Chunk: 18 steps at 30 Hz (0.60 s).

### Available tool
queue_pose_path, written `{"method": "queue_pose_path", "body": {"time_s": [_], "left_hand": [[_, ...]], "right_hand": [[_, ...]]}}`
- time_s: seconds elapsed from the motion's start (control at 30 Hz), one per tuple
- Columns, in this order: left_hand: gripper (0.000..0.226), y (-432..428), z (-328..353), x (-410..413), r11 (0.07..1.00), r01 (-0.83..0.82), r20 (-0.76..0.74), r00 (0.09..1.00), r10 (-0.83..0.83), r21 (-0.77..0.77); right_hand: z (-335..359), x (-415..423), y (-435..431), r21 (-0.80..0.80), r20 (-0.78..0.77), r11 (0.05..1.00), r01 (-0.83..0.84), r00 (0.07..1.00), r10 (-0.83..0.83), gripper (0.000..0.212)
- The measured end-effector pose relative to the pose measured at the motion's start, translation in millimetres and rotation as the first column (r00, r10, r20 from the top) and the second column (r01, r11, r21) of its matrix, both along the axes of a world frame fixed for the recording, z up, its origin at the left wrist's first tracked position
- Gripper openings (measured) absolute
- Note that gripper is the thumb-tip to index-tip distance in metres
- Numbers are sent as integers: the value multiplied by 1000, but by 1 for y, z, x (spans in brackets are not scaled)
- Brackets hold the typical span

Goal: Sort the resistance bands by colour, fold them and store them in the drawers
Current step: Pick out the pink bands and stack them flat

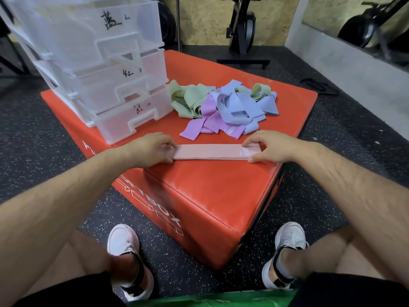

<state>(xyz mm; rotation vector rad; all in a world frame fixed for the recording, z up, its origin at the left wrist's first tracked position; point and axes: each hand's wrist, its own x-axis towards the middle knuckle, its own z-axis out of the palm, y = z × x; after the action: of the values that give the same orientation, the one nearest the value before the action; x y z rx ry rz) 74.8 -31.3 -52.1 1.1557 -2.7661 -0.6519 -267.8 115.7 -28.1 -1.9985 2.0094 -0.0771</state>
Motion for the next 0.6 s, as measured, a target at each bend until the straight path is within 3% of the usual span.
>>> {"method": "queue_pose_path", "body": {"time_s": [0.23,0.6], "left_hand": [[47,6,7,-11,994,1,166,986,18,-114],[83,-15,40,-108,993,35,-96,994,-46,-115]], "right_hand": [[1,7,-3,-16,-5,1000,13,1000,-13,51],[19,30,-61,-184,29,981,55,998,-51,41]]}}
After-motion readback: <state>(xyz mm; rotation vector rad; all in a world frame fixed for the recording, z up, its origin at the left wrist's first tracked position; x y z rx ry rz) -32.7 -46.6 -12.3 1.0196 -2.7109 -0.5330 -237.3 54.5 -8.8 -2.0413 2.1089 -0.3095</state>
